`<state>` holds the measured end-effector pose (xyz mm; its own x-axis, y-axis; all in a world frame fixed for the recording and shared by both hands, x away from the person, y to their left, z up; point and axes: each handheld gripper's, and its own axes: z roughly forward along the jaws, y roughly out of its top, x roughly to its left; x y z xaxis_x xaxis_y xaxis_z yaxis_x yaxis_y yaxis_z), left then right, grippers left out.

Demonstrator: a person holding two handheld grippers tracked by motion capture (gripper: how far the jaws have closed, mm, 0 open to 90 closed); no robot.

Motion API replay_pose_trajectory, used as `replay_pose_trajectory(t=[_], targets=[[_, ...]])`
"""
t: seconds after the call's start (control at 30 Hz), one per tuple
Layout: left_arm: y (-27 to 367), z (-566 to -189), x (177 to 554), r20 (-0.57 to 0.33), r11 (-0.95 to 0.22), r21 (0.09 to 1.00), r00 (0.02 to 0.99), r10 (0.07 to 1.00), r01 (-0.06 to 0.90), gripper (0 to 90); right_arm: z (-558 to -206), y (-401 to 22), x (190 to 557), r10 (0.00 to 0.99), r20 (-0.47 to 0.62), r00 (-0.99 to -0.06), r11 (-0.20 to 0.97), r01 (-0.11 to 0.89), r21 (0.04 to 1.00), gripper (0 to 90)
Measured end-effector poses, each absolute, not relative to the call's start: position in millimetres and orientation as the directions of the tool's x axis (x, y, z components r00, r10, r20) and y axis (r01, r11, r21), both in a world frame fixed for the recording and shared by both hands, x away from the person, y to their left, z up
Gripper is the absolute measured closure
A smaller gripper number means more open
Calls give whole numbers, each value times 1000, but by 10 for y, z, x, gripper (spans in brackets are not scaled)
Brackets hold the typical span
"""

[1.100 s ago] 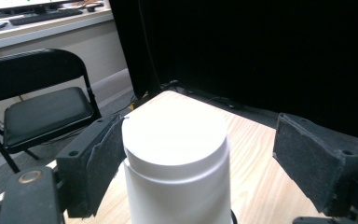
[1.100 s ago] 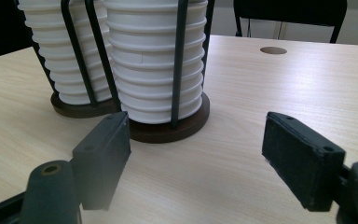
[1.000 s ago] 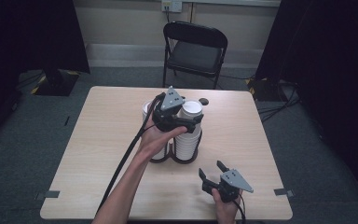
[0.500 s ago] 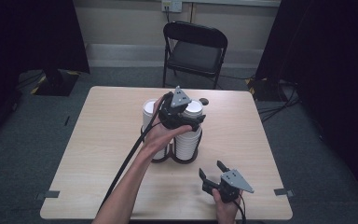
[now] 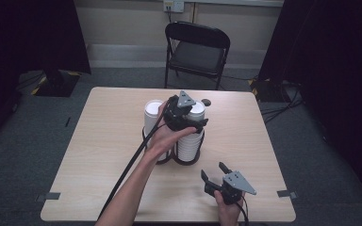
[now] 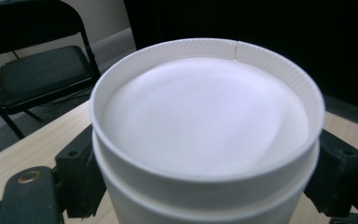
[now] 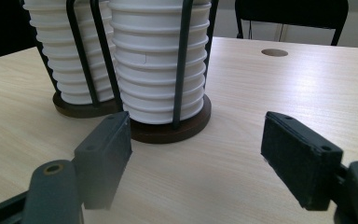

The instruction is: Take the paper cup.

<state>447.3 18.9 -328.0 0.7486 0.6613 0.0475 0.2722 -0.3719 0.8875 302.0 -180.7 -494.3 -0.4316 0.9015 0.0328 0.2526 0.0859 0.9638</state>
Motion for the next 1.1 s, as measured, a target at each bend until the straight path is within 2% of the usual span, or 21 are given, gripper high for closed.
replay_pose_trajectory(t=[0.2,0.77,0.9,1.1], targets=[[156,-3302,4473,69,-387,881,735,674,272,186,-4944,-1809,3019,901,35,-432,83,251,965,239],[184,-3250,4456,27,-328,901,718,696,284,196,-4944,-1809,3013,902,34,-431,82,246,966,232],[220,-3204,4443,17,-312,910,726,688,274,197,-4942,-1765,3004,904,-7,-427,122,241,963,229],[247,-3160,4433,9,-290,921,727,686,262,197,-4944,-1814,3013,901,40,-432,76,248,966,228]])
